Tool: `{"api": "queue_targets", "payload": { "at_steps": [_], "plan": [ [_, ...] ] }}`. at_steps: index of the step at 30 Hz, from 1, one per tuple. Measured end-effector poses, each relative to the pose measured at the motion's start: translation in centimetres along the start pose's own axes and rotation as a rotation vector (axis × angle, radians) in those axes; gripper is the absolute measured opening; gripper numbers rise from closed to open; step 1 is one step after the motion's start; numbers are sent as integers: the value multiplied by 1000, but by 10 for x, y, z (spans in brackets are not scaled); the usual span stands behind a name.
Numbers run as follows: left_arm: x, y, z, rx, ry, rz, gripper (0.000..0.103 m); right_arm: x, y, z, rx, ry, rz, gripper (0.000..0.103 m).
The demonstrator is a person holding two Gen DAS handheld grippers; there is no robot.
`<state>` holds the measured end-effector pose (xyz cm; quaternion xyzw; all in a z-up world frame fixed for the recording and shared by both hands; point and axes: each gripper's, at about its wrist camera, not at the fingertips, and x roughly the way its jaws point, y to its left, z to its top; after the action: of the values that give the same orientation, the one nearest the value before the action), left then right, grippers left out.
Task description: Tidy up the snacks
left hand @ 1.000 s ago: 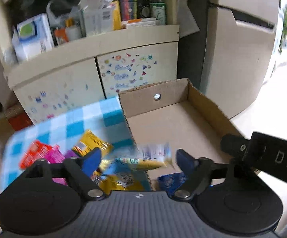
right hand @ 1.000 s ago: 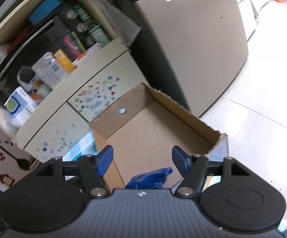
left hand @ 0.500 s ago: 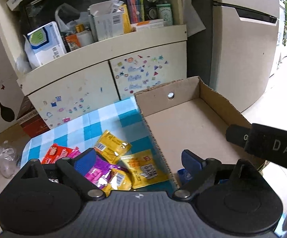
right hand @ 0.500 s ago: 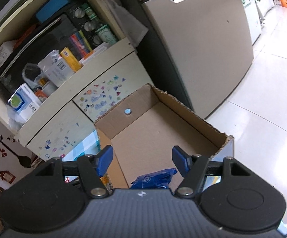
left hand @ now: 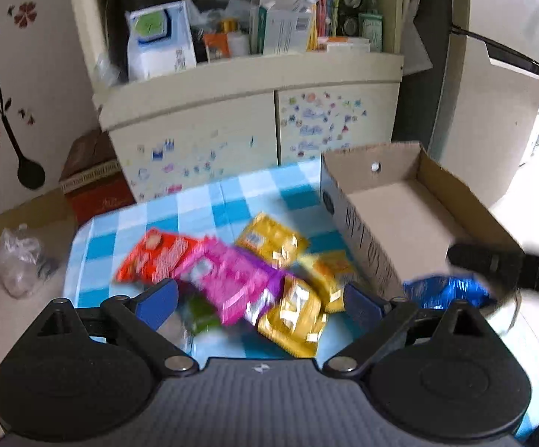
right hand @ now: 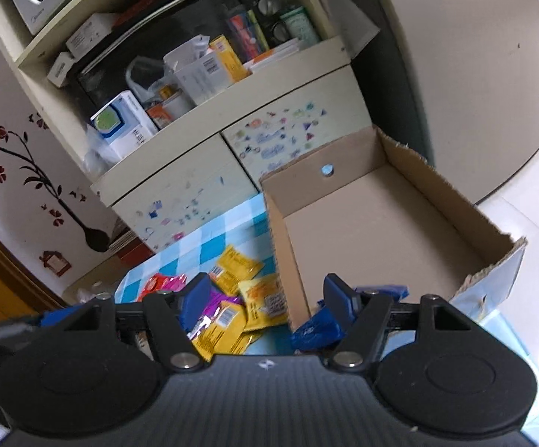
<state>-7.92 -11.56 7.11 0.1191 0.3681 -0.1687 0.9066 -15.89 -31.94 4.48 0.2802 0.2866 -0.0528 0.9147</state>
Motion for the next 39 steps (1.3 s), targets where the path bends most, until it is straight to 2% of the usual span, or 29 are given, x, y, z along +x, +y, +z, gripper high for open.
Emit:
{"api": "queue_targets", "payload": {
  "at_steps": [3, 7, 10, 14, 16, 17, 18, 22, 25, 28, 31, 37, 39],
  "plan": [
    [8, -3, -27, -1, 64, -42, 98, -7, -5, 1, 7, -35, -56, 68],
    [28, -27, -59, 11, 156, -92, 98, -11, -16, 2, 46, -48, -63, 68],
    [40, -46, -73, 47, 195, -125, 98, -11, -19, 2, 52, -47, -71, 68],
    [53, -70, -87, 136, 202, -81, 97, -11, -23, 4, 71, -50, -67, 68],
    [56, -72, -89, 116, 193, -106, 89, -12, -25, 5, 83, -50, -63, 68],
    [57, -70, -88, 91, 194, -130, 78, -12, -26, 5, 87, -51, -63, 68],
    [57, -69, -87, 68, 199, -150, 73, -13, -26, 6, 91, -53, -65, 68],
    [49, -61, -85, 65, 184, -139, 62, -17, -33, 9, 119, -65, -71, 68],
    [37, -45, -75, -7, 153, -145, 62, -25, -39, 14, 141, -88, -82, 68],
    [26, -33, -59, -38, 113, -149, 62, -30, -45, 16, 158, -104, -92, 72],
    [15, -25, -35, -100, 68, -184, 62, -33, -51, 18, 195, -108, -86, 72],
    [20, -53, 21, -128, -6, -266, 62, -41, -60, 23, 254, -169, -105, 72],
    [29, -69, 35, -123, -4, -300, 65, -42, -64, 23, 269, -181, -119, 72]
  ]
}}
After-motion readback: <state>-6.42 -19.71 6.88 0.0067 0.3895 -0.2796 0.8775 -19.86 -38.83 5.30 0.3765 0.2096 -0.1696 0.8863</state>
